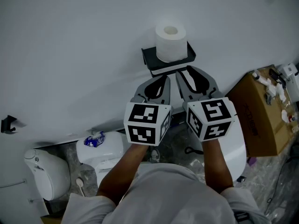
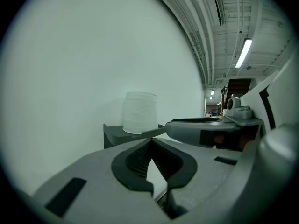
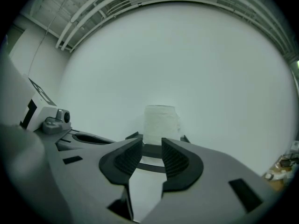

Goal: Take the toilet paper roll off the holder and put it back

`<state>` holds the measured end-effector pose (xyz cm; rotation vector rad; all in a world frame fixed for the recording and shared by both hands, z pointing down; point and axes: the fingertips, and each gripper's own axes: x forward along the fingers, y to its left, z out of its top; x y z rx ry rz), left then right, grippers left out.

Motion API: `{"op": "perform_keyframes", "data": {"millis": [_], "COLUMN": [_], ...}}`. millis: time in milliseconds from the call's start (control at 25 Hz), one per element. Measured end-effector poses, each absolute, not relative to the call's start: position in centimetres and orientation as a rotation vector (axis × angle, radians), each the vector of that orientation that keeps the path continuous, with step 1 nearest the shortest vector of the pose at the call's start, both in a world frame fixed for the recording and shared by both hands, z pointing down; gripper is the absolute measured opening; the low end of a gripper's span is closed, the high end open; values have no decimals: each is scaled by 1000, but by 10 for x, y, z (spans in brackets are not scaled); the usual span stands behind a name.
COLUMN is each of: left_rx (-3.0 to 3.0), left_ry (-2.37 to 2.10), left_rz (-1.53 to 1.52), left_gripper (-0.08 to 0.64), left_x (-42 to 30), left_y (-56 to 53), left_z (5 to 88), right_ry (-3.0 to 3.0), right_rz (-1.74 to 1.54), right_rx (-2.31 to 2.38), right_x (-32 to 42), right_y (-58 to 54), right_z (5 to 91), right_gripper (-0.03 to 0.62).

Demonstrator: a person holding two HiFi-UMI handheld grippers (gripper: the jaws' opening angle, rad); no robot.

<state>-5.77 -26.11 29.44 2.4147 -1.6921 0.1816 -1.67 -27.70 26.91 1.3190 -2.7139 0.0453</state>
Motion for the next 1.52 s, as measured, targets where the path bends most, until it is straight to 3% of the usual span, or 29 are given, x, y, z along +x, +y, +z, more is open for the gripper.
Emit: {"op": "perform_keyframes", "data": {"millis": [1040, 1520], "left_rx": [2463, 2453], "left_ry": [-1702, -1704], "left_rz": [127, 121], "left_gripper": [3, 3], "left_x": [-94, -105], "left_y": [-291, -298], "left_z": [273, 274], "right_ry": [-2663, -2625], "right_rz": [43, 100], "right_rx": [1446, 1483], "right_x": [-48, -58], "right_y": [-341, -363], "right_z": [248, 257], "right_gripper": [370, 377]}}
